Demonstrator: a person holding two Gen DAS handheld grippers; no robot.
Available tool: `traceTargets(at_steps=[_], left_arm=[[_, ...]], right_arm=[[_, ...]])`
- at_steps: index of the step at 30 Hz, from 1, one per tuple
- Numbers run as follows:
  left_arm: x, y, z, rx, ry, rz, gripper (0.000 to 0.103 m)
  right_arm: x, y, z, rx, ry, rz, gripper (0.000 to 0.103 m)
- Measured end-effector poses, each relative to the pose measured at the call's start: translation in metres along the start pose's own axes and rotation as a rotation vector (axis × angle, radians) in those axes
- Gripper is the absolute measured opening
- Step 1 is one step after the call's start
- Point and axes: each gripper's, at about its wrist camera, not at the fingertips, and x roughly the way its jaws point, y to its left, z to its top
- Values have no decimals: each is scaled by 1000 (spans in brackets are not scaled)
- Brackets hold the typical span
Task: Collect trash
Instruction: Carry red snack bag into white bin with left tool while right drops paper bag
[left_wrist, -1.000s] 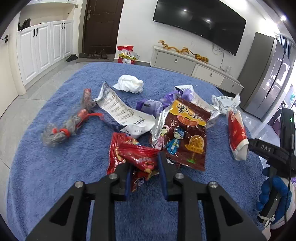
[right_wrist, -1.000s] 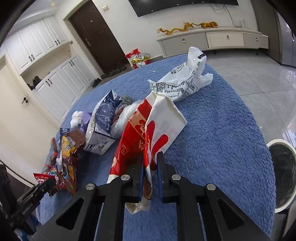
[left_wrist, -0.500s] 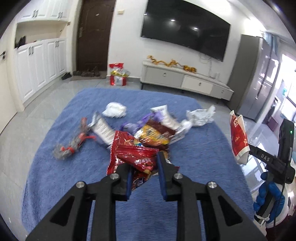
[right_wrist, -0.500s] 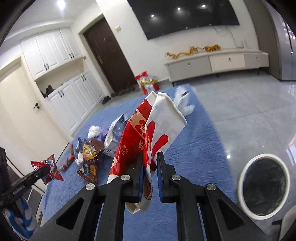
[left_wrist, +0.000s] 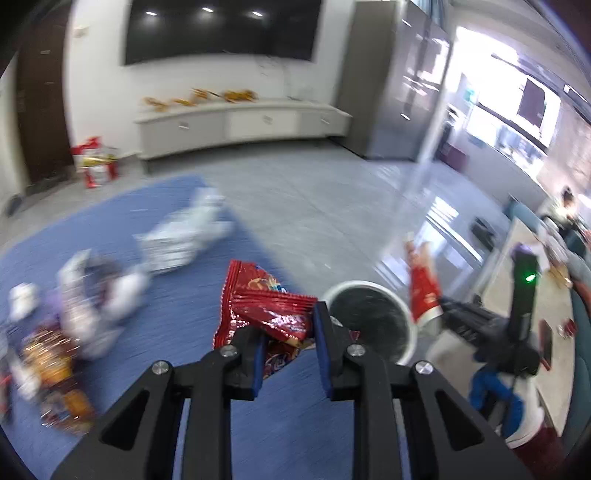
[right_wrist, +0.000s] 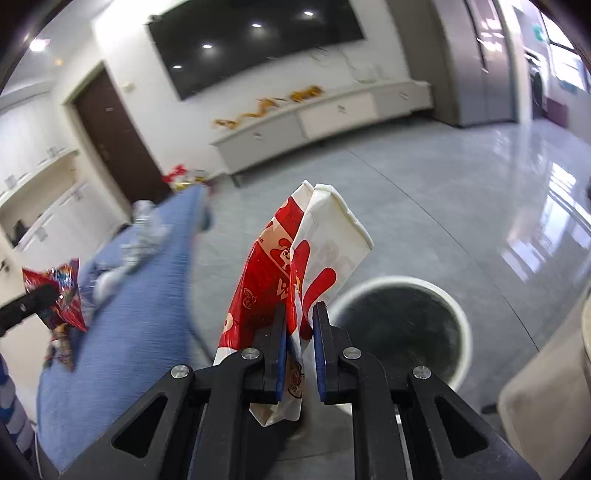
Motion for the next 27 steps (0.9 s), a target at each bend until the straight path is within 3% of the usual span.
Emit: traceTargets(at_steps=[6, 9, 16, 19, 23, 27], left_arm=[[92, -66, 26, 38, 123, -128, 24], [130, -86, 34, 35, 160, -152, 25], [200, -100, 45, -24, 242, -219, 36], [207, -100, 42, -43, 258, -229, 38], [198, -94, 42, -52, 246, -239, 55], [184, -94, 44, -66, 239, -264, 55]], right_arm=[[33, -50, -2, 81, 50, -58, 14], [48, -66, -2, 99, 68, -74, 16], [61, -92, -10, 131, 88, -109, 17], [55, -99, -14, 136, 83, -126, 25], [42, -109, -19, 172, 72, -144, 28], [20, -109, -22, 172, 48, -159, 28]])
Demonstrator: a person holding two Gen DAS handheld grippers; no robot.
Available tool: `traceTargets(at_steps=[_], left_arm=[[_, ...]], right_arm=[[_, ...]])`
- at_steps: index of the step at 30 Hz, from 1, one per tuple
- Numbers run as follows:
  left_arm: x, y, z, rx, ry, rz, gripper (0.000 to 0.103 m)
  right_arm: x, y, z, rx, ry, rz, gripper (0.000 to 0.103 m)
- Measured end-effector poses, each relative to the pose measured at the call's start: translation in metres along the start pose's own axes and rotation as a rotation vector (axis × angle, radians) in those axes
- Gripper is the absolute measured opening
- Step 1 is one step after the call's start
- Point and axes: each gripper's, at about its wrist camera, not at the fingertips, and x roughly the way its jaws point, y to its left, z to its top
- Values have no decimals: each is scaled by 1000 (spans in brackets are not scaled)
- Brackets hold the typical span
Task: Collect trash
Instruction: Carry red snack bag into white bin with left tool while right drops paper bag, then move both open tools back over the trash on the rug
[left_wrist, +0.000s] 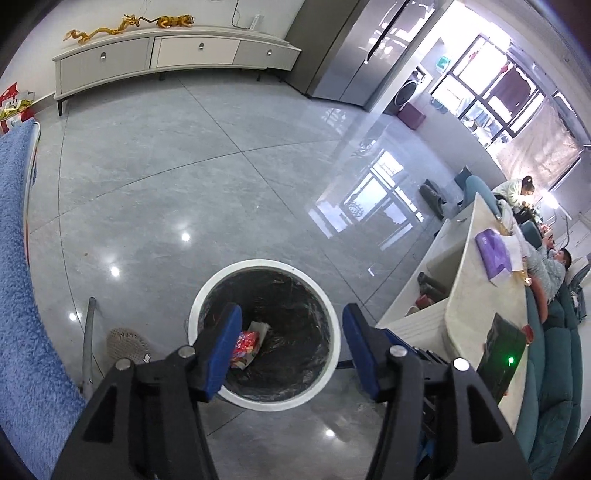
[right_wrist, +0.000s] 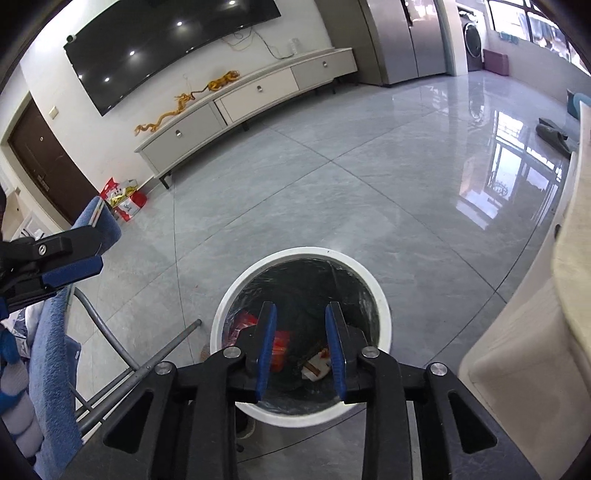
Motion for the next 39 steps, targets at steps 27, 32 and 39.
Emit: traceTargets(at_steps=[27, 32, 39], left_arm=[[-298, 43, -107, -3, -463, 270, 64], [-347, 89, -140, -12, -528, 410, 64], [-398, 171, -194, -105, -548, 578, 65]], right_arm=[[-199, 166, 11, -358, -332, 155, 47], [-209, 211, 8, -437, -335, 203, 50], [-203, 254, 0, -494, -296, 274, 50]])
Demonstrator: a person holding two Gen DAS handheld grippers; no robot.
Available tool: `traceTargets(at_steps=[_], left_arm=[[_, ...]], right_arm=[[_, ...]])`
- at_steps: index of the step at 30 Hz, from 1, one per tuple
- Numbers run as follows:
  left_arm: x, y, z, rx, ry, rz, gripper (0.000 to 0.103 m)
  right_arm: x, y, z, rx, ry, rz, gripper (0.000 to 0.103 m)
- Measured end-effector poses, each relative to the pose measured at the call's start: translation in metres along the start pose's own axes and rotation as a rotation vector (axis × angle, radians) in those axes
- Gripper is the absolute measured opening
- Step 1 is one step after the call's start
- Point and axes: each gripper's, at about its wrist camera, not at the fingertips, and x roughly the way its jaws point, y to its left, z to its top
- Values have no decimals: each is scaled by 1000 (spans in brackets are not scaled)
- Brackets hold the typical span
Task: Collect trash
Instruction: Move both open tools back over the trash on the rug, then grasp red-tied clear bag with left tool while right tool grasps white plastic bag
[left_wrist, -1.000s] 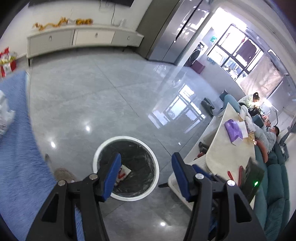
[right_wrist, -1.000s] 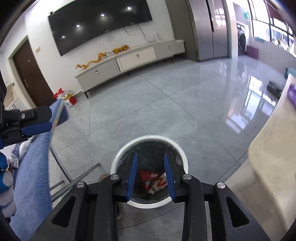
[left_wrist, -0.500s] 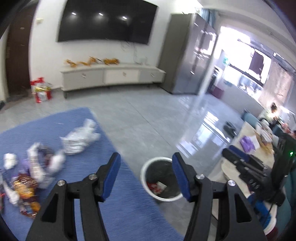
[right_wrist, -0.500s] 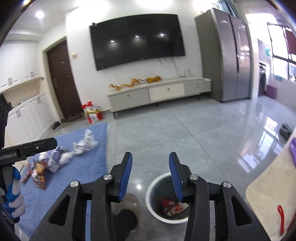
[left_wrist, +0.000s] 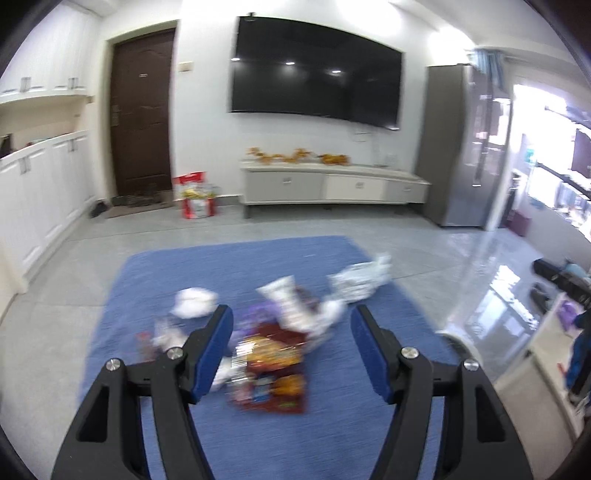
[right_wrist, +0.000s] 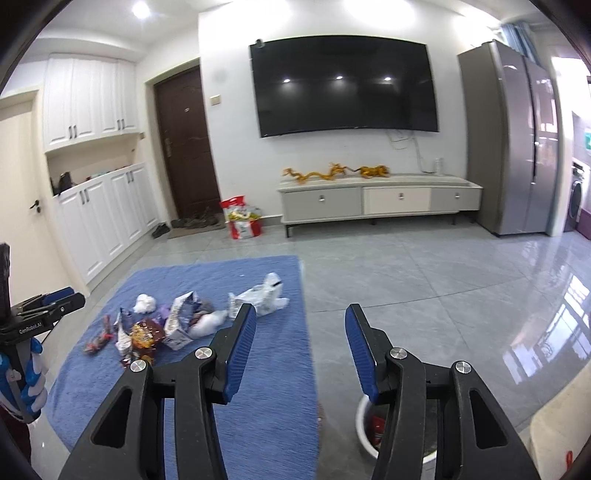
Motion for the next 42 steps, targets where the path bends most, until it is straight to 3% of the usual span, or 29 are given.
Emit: traceTargets(at_steps=[2, 5, 13, 18, 28, 35, 37, 39, 41, 42], left_arm=[[-2, 25, -13, -9, 5, 41, 65], [-2, 56, -31, -43, 17, 74, 74], [31, 139, -69, -156, 117, 153, 75], [72, 152, -81, -143, 199, 155, 75], [128, 165, -93, -187, 248, 170, 74], [139, 172, -99, -237, 272, 156, 52], [140, 173, -101, -239, 276, 165, 42], [139, 173, -101, -239, 275, 183, 29], [139, 171, -101, -234, 275, 206, 23], [138, 169, -101, -226, 273, 219, 20]], right_arm=[[10, 10, 1, -8, 19, 15, 50], [27, 24, 2, -24, 44, 24, 53], [89, 46, 1, -44, 128, 25, 63], [140, 51, 4, -14, 165, 30, 66], [240, 54, 18, -13, 219, 27, 68], [297, 52, 14, -7, 268, 32, 68], [310, 51, 9, 8, 286, 38, 64], [316, 50, 5, 23, 298, 46, 43], [318, 50, -1, 33, 309, 52, 26], [318, 50, -3, 33, 310, 53, 24]])
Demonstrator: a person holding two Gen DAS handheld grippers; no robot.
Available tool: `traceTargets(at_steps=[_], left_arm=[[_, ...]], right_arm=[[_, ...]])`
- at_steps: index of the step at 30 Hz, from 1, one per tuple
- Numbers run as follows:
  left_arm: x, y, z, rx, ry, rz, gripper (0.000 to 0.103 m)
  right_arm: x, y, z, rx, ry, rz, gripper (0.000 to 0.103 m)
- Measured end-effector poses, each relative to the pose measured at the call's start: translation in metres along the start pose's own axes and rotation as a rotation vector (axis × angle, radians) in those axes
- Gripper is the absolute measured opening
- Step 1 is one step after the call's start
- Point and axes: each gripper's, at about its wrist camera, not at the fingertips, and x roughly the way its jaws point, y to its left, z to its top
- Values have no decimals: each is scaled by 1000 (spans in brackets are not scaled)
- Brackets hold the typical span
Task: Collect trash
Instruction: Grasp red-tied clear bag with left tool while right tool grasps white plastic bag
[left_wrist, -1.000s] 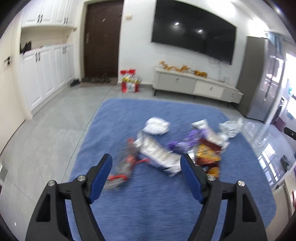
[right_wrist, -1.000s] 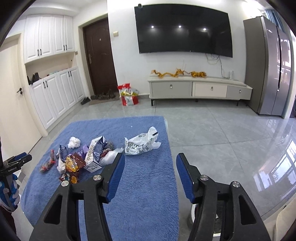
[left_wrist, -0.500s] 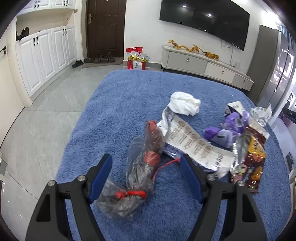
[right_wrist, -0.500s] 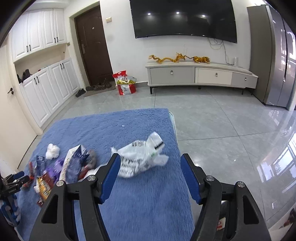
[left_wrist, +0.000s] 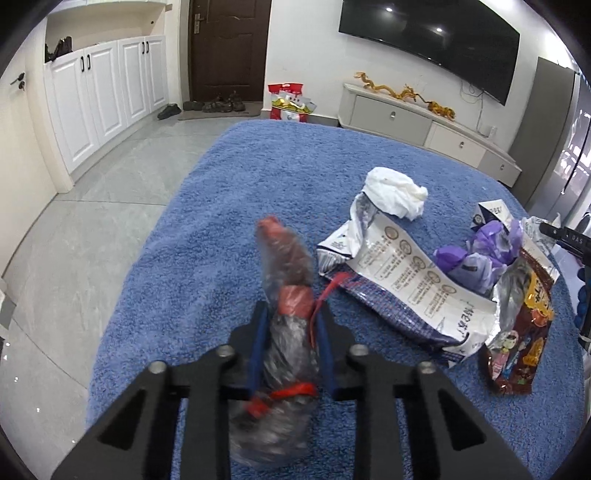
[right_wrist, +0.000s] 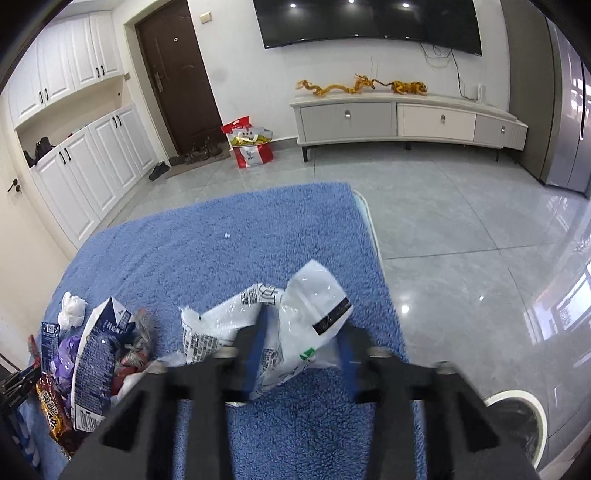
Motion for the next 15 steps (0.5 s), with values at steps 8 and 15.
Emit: traceTargets(at_steps=[8, 15], left_arm=[[-30, -9, -4, -13, -47, 14, 16], [-97, -14, -8, -1, -153, -25, 16]], right_arm=[[-41, 1, -9, 0, -58, 26, 21], [-113, 4, -18, -17, -148, 61, 21]])
